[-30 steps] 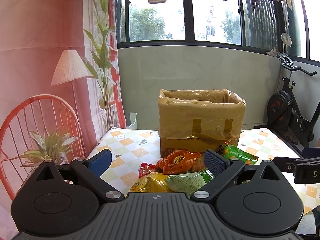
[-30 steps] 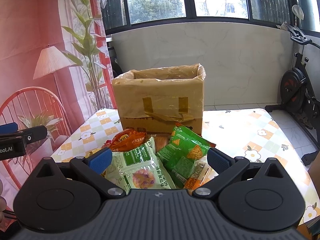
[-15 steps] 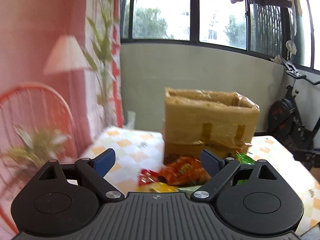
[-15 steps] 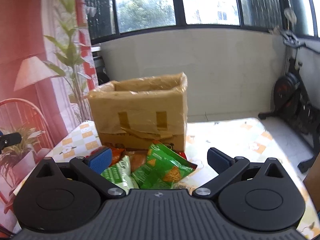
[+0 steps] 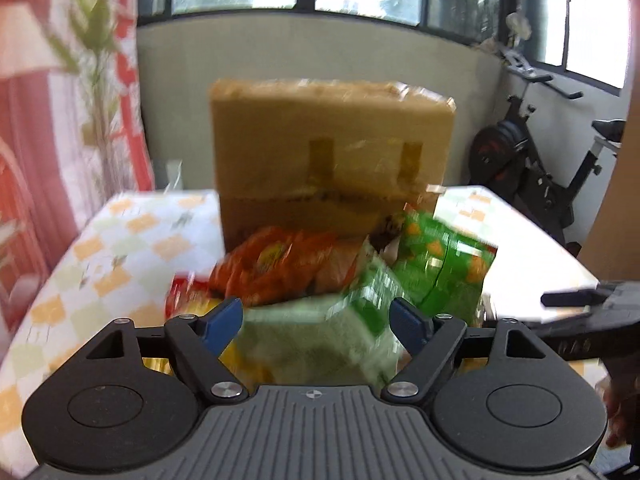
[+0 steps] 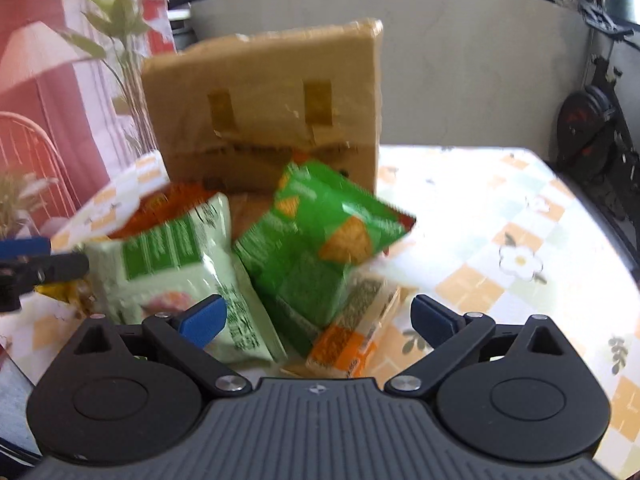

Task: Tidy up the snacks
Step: 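Grasp the pale green snack bag with the left tool while the right tool approaches the green cracker bag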

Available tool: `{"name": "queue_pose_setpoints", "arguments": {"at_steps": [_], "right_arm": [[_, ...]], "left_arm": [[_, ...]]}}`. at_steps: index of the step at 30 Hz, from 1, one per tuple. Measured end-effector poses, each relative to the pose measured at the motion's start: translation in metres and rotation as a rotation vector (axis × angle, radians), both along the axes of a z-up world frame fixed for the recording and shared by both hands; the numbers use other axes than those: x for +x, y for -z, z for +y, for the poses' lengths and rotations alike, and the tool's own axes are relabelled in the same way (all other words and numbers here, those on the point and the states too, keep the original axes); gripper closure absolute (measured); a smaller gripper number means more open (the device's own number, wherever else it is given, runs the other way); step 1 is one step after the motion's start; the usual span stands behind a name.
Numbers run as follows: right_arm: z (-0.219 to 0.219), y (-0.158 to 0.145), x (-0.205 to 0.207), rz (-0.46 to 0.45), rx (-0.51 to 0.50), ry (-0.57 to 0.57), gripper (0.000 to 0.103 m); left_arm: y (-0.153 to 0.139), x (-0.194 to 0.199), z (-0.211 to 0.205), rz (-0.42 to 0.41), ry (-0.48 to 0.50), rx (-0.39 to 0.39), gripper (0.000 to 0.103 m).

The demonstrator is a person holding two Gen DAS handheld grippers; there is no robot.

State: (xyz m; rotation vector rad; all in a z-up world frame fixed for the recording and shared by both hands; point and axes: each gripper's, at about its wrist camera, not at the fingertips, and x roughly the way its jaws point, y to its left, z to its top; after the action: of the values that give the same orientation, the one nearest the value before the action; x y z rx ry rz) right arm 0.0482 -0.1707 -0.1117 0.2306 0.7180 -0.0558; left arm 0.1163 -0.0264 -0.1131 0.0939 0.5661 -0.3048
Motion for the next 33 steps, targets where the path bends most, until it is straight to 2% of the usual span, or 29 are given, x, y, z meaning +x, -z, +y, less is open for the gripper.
{"name": "queue_pose_setpoints", "arguments": {"at_steps": [2, 6, 9, 13, 20, 25, 33], "right_arm": [[-0.002, 0.005, 0.004, 0.009, 0.008, 0.010, 0.005], [-0.001, 0.011, 0.004, 0.029, 0.012, 0.000, 0.005], [0.010, 0.020, 0.005, 0.074, 0.002, -0.050, 0.005], [0.030, 0.028, 0.010, 0.110, -0.057, -0.118, 0.005], [0.056, 0.036, 0.027, 0.113, -0.161, -0.181, 0.005], [0.055, 0.037, 0.040, 0.112, -0.162, -0.154, 0.005], [0.052, 0.041, 0.053, 0.100, -0.160, -0.152, 0.006]], "left_arm": [[-0.002, 0.017, -0.005, 0.001, 0.038, 0.002, 0.020], [0.002, 0.043, -0.009, 0.056, 0.123, 0.001, 0.020], [0.005, 0.053, -0.007, 0.077, 0.139, 0.034, 0.020], [0.010, 0.065, 0.000, 0.136, 0.170, 0.017, 0.021], [0.022, 0.077, 0.005, 0.227, 0.248, -0.006, 0.021], [0.029, 0.075, 0.000, 0.258, 0.306, 0.002, 0.020], [0.038, 0.081, -0.002, 0.300, 0.326, 0.002, 0.017]]}}
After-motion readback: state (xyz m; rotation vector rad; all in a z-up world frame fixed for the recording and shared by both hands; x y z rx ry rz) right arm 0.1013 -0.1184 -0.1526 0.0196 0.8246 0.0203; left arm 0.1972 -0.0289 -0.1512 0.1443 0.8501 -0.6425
